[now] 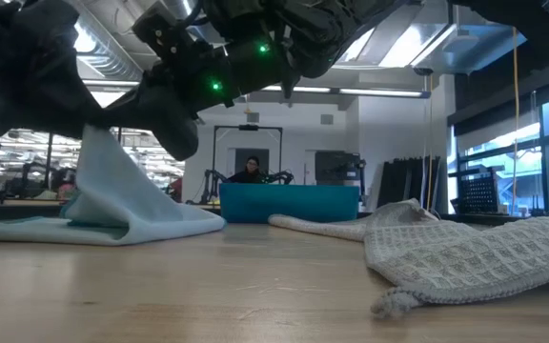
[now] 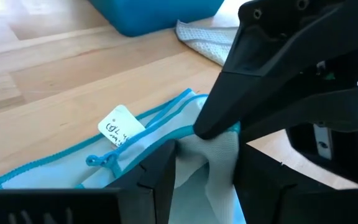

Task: Fold microfiber towels
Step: Fold the light blue towel

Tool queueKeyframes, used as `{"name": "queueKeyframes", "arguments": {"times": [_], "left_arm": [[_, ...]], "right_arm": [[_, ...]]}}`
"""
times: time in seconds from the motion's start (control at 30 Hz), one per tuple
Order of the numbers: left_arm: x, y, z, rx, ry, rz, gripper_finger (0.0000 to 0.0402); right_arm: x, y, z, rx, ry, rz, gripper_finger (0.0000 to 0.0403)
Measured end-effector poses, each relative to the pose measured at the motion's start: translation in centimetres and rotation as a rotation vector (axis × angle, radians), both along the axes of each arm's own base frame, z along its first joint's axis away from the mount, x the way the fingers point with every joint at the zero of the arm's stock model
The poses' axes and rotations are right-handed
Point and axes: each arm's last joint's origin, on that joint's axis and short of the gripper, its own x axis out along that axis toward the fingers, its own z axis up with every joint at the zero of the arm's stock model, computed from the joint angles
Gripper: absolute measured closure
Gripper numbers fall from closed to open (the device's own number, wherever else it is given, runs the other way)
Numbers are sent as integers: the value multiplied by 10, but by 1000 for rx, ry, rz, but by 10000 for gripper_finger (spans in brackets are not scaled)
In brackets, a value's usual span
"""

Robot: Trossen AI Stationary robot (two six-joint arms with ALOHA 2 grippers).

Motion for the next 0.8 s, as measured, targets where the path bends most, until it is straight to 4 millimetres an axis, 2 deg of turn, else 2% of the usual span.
{"name": "queueKeyframes", "arguments": {"times": [0.13, 0.23, 0.5, 0.63, 0.8], "left_arm": [[1, -1, -2, 5, 9, -9, 265], [1, -4, -2, -3, 9, -23, 283], [-4, -14, -1, -17, -2, -87, 393], [-5, -19, -1, -38, -21, -113, 397], [-4, -28, -5, -50, -23, -147, 400]], "right_arm": [[0, 1, 0, 7, 5, 28, 368], [0, 1, -1, 6, 8, 34, 368], [-1, -1, -3, -20, 34, 48, 368], [-1, -3, -2, -65, 36, 57, 367], [1, -27, 2, -28, 70, 4, 360]]}}
